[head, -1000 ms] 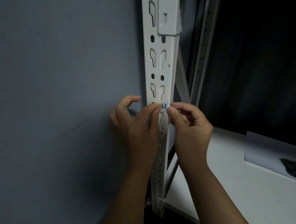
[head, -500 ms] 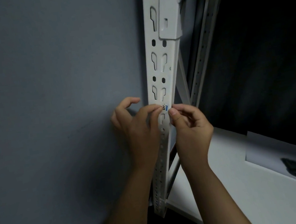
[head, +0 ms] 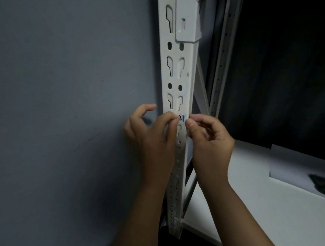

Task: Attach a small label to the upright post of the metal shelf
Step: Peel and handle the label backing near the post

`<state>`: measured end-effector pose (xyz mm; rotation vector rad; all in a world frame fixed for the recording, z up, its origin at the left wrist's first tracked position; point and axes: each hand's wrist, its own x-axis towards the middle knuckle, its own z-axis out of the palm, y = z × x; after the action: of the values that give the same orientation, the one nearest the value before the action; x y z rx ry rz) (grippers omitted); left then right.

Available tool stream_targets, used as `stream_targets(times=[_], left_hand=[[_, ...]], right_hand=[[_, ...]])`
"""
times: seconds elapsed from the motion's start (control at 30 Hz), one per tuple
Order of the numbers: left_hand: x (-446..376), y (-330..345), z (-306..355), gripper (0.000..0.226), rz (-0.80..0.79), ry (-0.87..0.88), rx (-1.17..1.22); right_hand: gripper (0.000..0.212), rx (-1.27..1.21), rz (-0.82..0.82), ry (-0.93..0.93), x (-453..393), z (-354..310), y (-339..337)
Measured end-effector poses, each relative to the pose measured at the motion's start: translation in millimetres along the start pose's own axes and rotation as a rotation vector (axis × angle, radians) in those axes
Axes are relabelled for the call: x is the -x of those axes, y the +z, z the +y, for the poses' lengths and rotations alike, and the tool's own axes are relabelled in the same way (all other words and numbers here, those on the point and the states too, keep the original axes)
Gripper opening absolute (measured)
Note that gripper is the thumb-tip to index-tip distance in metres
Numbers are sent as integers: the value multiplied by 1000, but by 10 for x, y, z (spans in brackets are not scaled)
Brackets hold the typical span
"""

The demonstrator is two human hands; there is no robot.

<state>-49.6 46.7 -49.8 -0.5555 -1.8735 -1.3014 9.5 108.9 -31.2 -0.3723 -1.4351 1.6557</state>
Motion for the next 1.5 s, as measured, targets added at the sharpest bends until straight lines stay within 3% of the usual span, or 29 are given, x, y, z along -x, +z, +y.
stream_targets(times=[0.17,0.27,0.43,0.57,0.67,0.8,0.9,1.07,1.27,1.5], left_hand=[[-2,-11,24,7,8,-49,10],[-11,-40,76,24,69,-131,103],[5,-25,56,20,36,-69,100],[37,11,50,23,20,-222,190],[25,-20,108,6,35,-119,120],[6,-20,100,3,30,-81,66],[10,10,83,9,-19,-84,14],[38,13,79,4,82,-97,51],[40,-12,130,9,82,-44,52],[-36,-5,22,18,-23,66,-82]], right_hand=[[14,24,-2,5,-4,-3,-7],[12,37,-2,4,-7,1,-10],[14,26,-5,-1,-18,17,-14],[16,22,-1,3,-13,29,-13],[13,15,4,4,-5,26,-3],[12,23,6,-12,0,13,5],[13,15,7,-9,0,8,5],[13,13,-3,-15,-8,-6,-3],[15,-11,-8,3,-8,-5,-6],[14,-7,-23,0,-26,4,-20]])
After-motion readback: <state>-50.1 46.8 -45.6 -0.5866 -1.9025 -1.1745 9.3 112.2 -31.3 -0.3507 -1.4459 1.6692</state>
